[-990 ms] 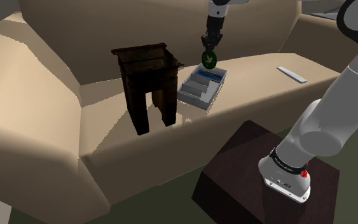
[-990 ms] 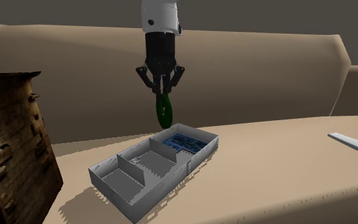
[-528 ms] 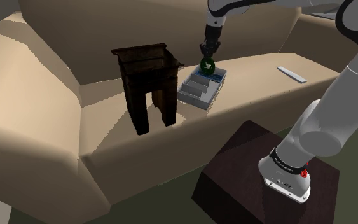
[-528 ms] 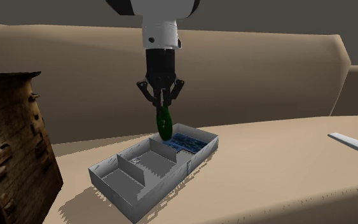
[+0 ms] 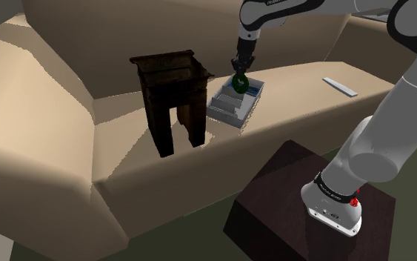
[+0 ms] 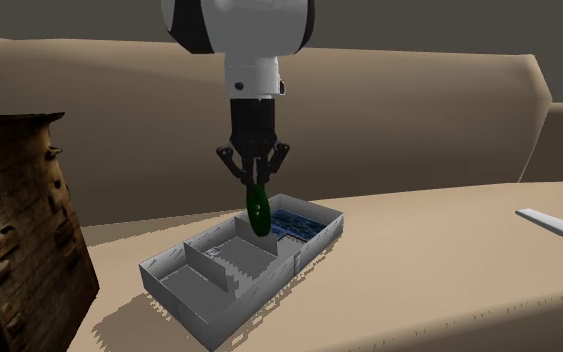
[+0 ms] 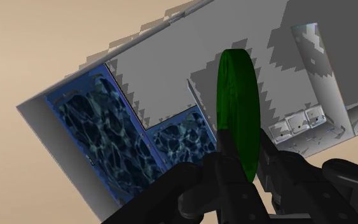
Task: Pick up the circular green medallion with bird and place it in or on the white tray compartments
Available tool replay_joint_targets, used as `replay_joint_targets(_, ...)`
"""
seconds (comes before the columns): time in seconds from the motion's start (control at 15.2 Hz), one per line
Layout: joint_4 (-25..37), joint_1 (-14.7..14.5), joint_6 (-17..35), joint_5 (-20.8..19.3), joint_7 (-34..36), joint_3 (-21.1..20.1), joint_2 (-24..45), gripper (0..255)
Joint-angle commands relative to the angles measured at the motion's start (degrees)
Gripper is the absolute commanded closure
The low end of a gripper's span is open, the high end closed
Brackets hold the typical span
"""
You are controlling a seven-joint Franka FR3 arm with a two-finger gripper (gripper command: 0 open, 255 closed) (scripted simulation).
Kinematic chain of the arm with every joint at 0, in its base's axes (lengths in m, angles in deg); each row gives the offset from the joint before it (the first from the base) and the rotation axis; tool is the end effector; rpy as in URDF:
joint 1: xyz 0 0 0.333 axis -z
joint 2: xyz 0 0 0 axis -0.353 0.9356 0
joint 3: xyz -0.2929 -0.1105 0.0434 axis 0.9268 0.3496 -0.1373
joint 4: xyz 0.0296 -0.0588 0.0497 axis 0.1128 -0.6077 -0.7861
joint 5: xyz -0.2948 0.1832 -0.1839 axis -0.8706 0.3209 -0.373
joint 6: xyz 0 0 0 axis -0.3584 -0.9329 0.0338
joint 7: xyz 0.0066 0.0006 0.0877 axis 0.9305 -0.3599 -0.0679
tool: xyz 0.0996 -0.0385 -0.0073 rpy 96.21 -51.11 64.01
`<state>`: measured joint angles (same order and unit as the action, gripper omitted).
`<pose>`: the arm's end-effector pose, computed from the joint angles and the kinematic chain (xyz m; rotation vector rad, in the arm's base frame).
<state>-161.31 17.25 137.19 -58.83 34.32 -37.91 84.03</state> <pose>0.5524 -0.1067 0.4608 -3.1170 0.2501 0.0478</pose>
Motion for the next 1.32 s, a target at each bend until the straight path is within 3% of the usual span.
replay_joint_targets(0.0,-0.1,0.0,0.1,0.0,0.0,0.0,0.0,255)
replay_joint_targets(0.26,-0.1,0.0,0.1,0.0,0.0,0.0,0.0,255)
replay_joint_targets(0.33,-0.1,0.0,0.1,0.0,0.0,0.0,0.0,0)
replay_joint_targets(0.66,-0.1,0.0,0.1,0.0,0.0,0.0,0.0,0)
replay_joint_targets(0.92,6.1,0.0,-7.0,-0.3,0.2,0.0,-1.0,0)
replay_joint_targets(1.25,6.1,0.0,-7.0,-0.3,0.2,0.0,-1.0,0)
